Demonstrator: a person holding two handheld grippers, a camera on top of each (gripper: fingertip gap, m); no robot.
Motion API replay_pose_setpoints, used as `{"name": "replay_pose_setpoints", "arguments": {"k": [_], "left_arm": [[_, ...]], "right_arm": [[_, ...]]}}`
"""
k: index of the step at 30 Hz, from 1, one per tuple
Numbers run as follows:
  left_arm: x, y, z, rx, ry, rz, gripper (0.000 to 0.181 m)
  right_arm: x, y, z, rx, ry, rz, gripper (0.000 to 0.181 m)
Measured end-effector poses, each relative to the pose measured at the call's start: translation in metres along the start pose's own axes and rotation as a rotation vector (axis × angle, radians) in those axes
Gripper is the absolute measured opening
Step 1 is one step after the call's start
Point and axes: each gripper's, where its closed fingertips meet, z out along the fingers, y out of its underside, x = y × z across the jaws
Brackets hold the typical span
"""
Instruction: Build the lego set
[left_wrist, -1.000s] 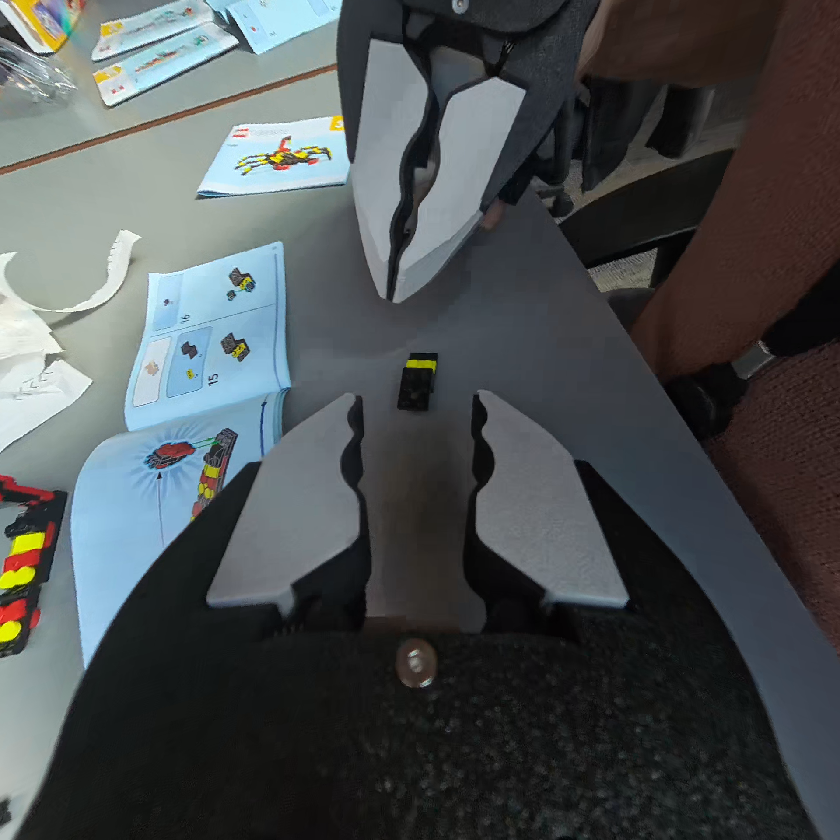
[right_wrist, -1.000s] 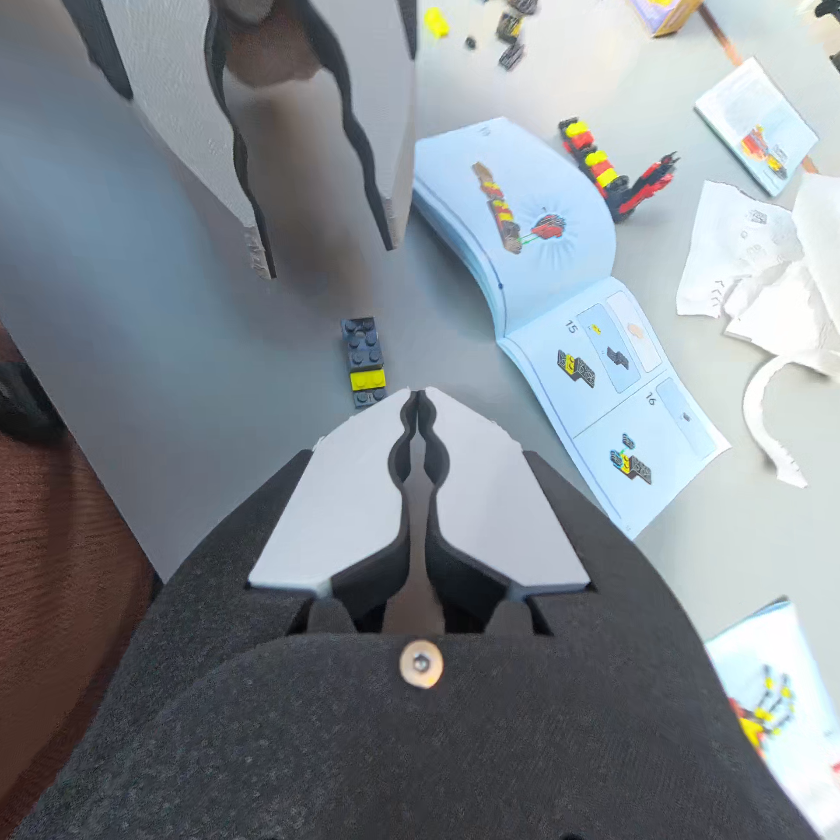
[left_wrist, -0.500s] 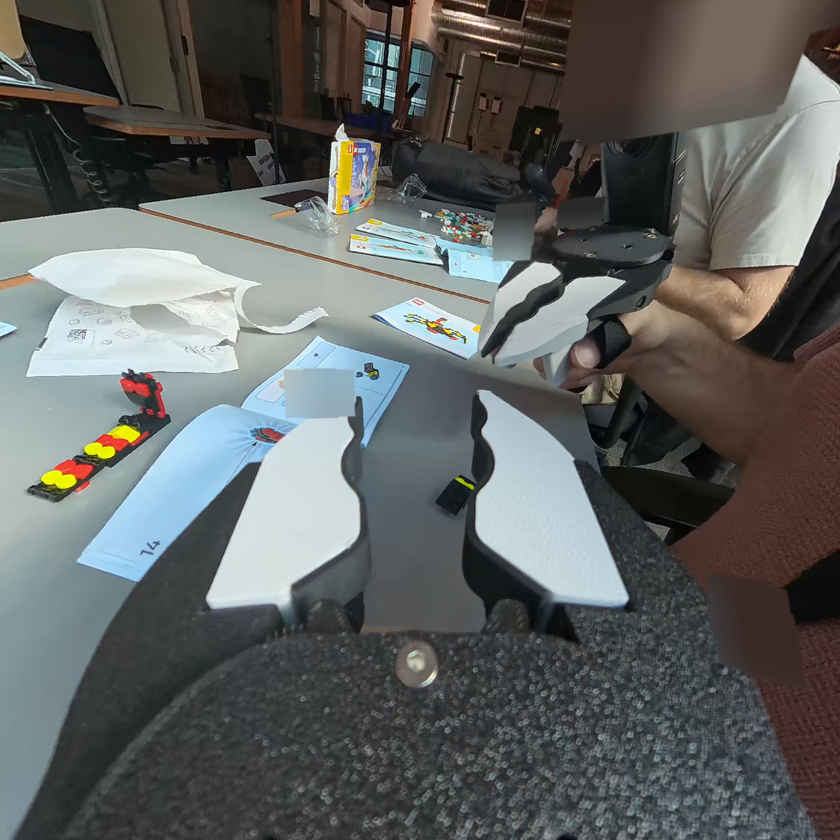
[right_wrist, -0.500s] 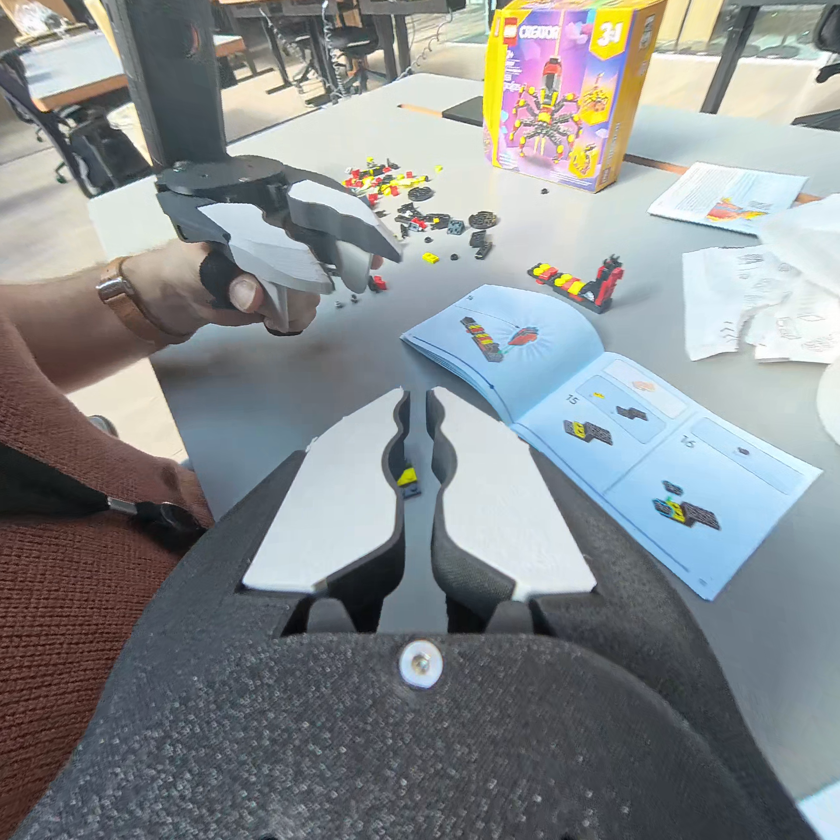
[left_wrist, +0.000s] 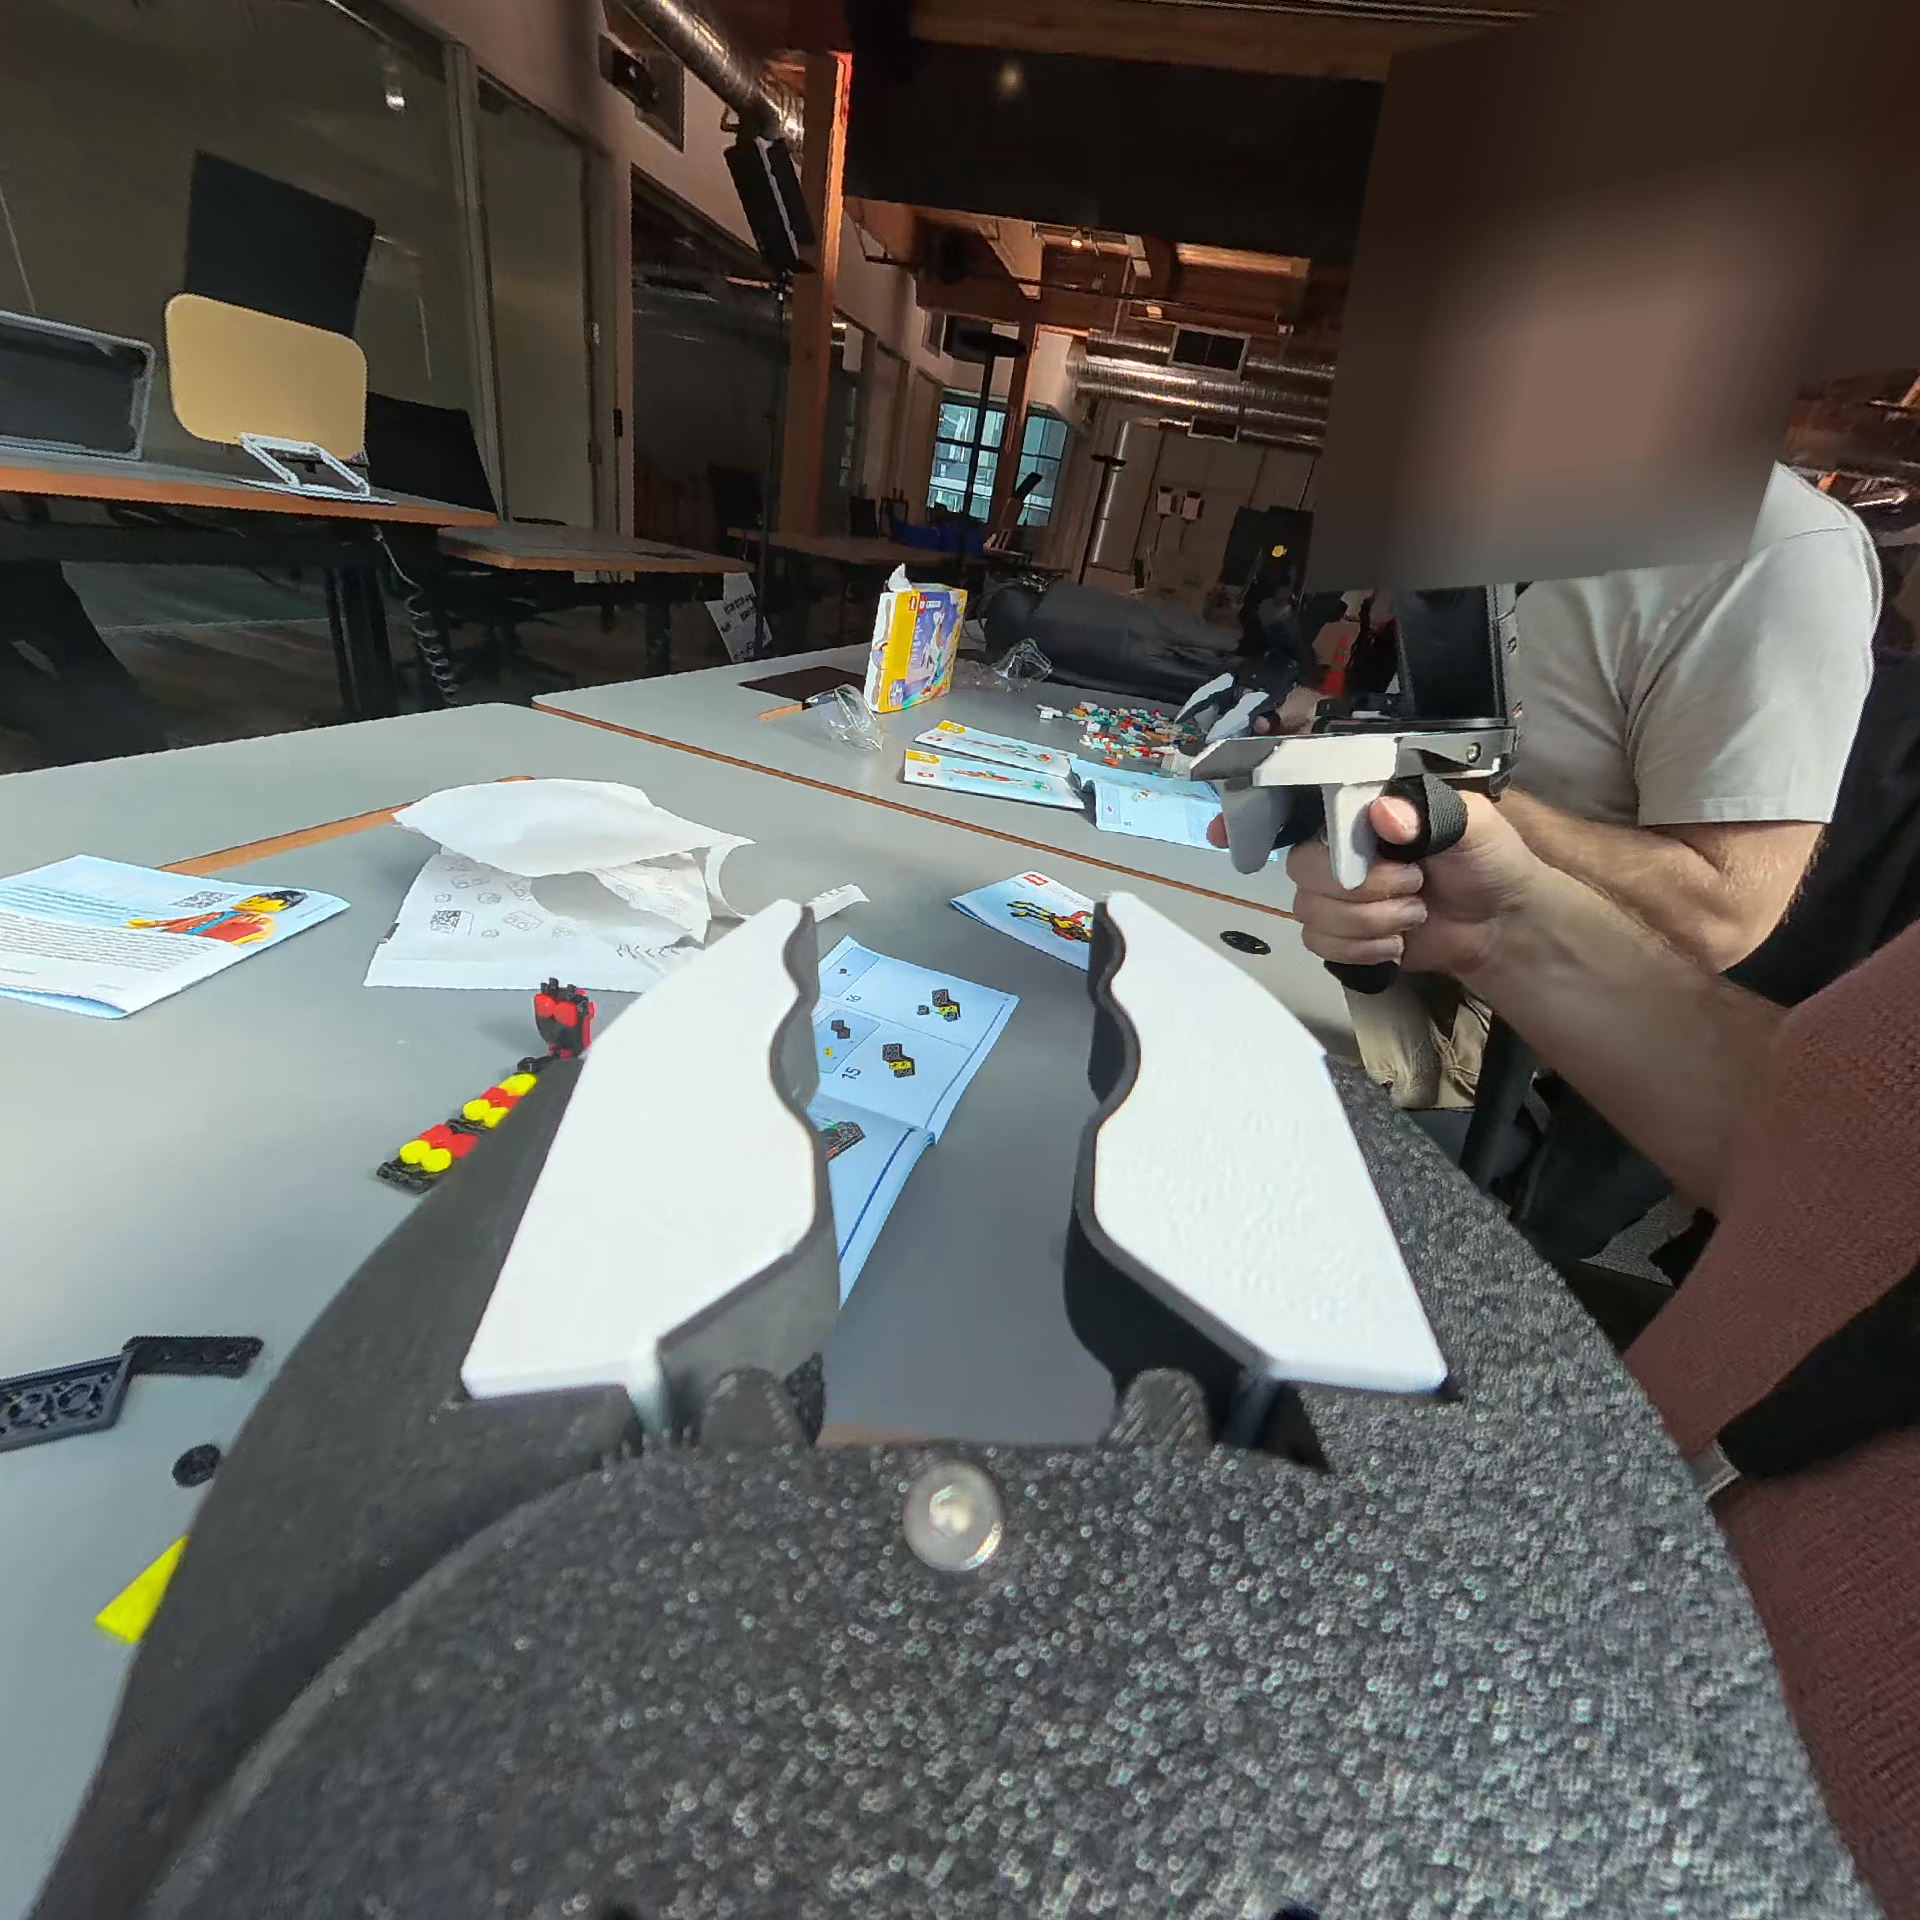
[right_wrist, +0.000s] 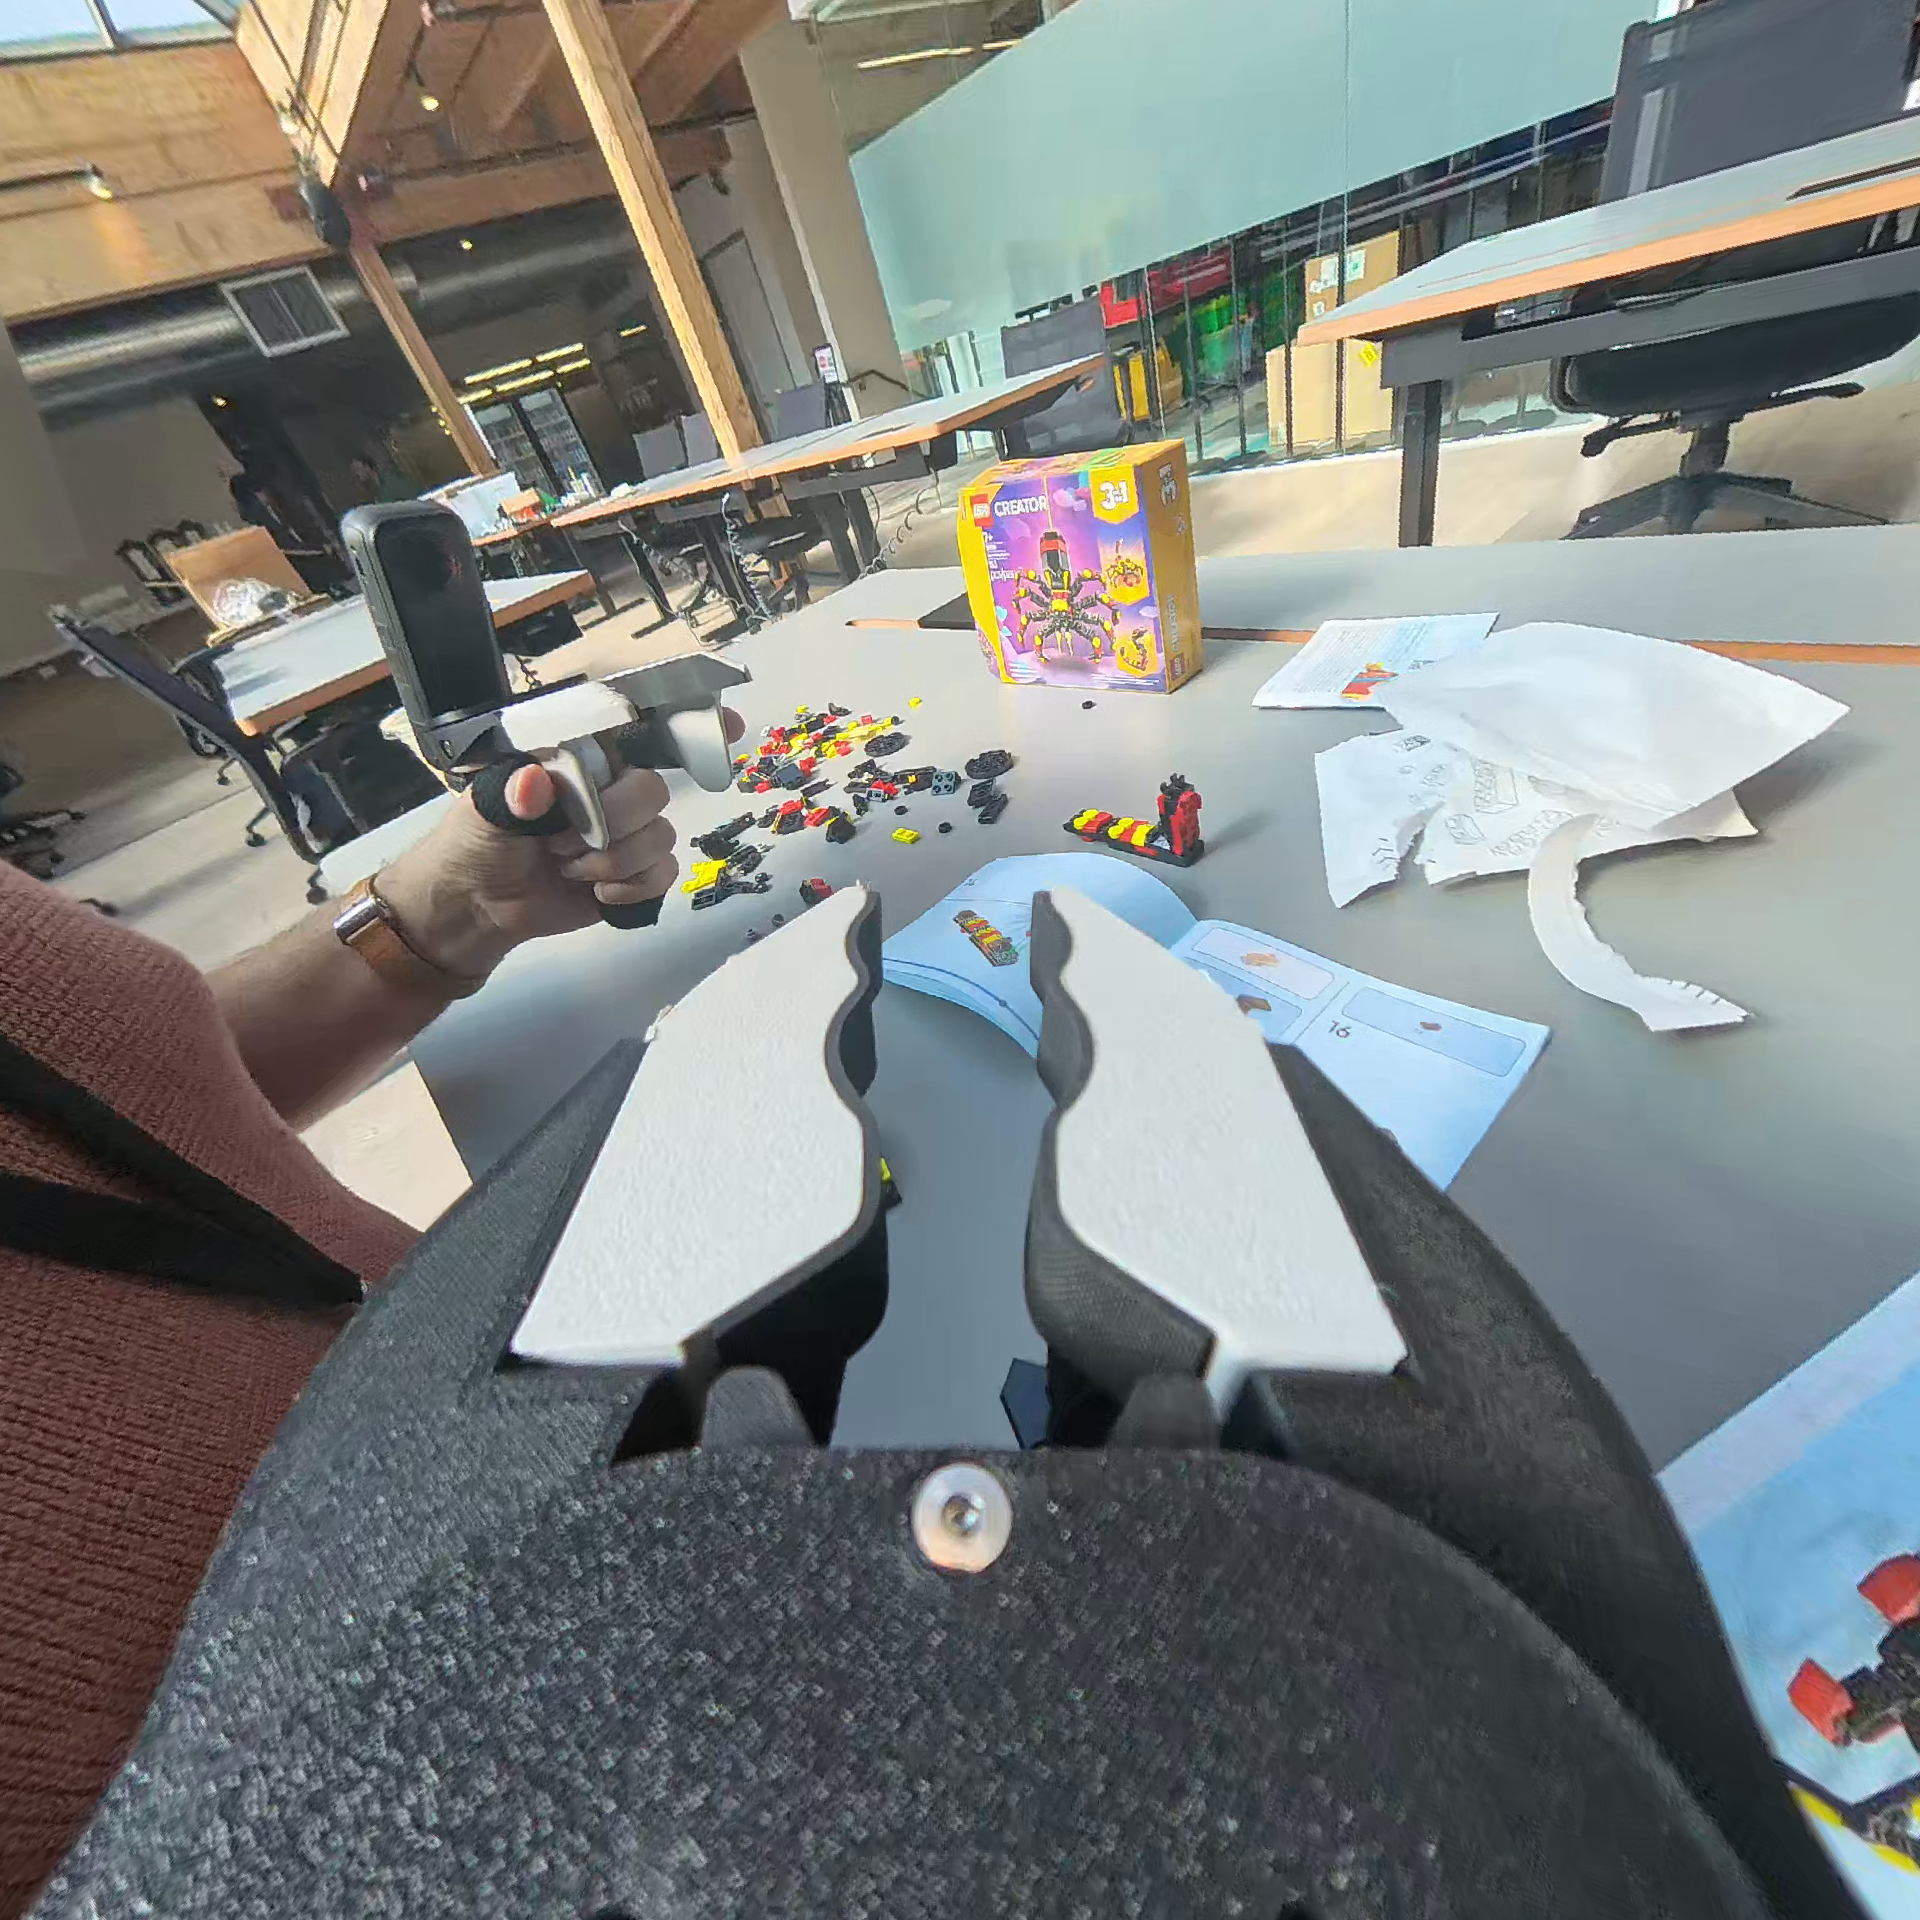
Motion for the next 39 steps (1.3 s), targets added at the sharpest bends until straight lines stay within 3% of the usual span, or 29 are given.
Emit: {"name": "replay_pose_setpoints", "arguments": {"k": [5, 11, 15, 19, 23, 26, 30, 32, 35, 39], "left_arm": [[0.002, 0.008, 0.006, 0.003, -0.033, 0.022, 0.039], [0.026, 0.031, 0.036, -0.077, 0.014, 0.049, 0.027], [0.045, 0.031, 0.052, -0.069, 0.07, 0.13, 0.028], [0.045, 0.009, 0.057, -0.014, 0.133, 0.104, 0.052], [0.049, 0.016, 0.065, -0.042, 0.178, 0.095, 0.071], [0.047, 0.018, 0.073, -0.021, 0.102, 0.186, 0.064], [0.059, -0.003, 0.081, 0.129, 0.087, 0.3, 0.062], [0.069, -0.013, 0.085, 0.194, 0.115, 0.348, 0.084], [0.076, -0.013, 0.097, 0.164, 0.161, 0.297, 0.121], [0.086, -0.011, 0.105, 0.176, 0.211, 0.296, 0.123]], "right_arm": [[-0.007, 0.019, 0.002, -0.008, -0.035, 0.06, 0.03], [-0.056, 0.047, 0.046, -0.099, -0.231, 0.091, 0.03], [-0.075, 0.03, 0.056, -0.063, -0.285, 0.025, 0.032], [-0.047, 0.001, 0.033, 0.038, -0.183, -0.021, 0.033], [-0.019, 0.007, 0.005, 0.063, -0.069, 0.002, 0.034], [-0.012, 0.011, -0.014, 0.11, 0.005, -0.002, 0.034], [-0.01, 0.005, -0.029, 0.187, 0.095, -0.074, 0.035], [-0.007, -0.004, -0.036, 0.239, 0.169, -0.154, 0.041], [-0.01, -0.015, -0.041, 0.289, 0.229, -0.266, 0.049], [-0.017, -0.014, -0.041, 0.299, 0.244, -0.272, 0.067]]}}
